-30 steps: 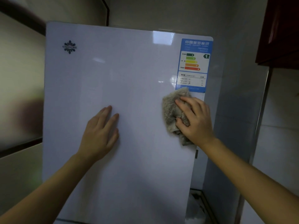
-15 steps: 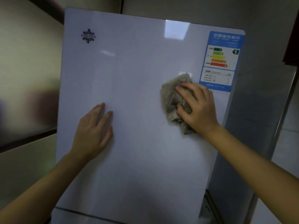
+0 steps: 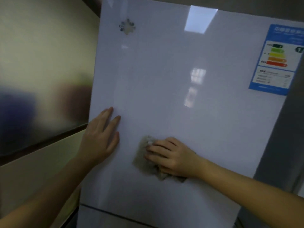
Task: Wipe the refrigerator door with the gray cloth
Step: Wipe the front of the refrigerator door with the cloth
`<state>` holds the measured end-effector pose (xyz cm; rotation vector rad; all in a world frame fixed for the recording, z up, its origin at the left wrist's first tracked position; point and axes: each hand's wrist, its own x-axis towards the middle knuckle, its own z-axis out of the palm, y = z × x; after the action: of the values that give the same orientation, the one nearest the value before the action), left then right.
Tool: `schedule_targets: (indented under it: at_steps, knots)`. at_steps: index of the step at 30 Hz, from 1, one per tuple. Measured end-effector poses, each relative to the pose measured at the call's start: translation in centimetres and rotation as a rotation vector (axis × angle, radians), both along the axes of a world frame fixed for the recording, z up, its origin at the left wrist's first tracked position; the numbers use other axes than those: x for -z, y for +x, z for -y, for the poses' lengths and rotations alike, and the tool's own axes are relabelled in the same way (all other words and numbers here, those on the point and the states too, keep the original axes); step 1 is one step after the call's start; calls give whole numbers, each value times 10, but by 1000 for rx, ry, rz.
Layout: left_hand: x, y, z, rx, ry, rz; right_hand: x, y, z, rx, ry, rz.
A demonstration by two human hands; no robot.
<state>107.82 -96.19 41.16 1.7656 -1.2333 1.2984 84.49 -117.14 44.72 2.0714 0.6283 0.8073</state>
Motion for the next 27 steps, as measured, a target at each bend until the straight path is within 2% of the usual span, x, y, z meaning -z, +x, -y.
schedule_targets:
  at_steps: [3,7,10,13,19,21,24,27]
  knots:
    - [1,13,-8,-11,4,2,-44,2,1,14,44,146]
    - [2,22,-12,19,-9,6,-132,4,-9,66,254,493]
    - [3,21,-11,44,-25,-2,-156,12,-22,97,379,605]
    - [6,22,-13,64,-37,-12,-126,26,-28,115,329,501]
    - [12,28,-16,80,-15,-11,4,43,-32,37,-28,-43]
    - [12,27,-18,80,-8,-13,20,44,-32,21,-75,-129]
    - [12,27,-19,82,5,-8,-4,49,-30,34,-64,-54]
    - [14,28,-19,79,9,-6,-68,58,-34,50,60,142]
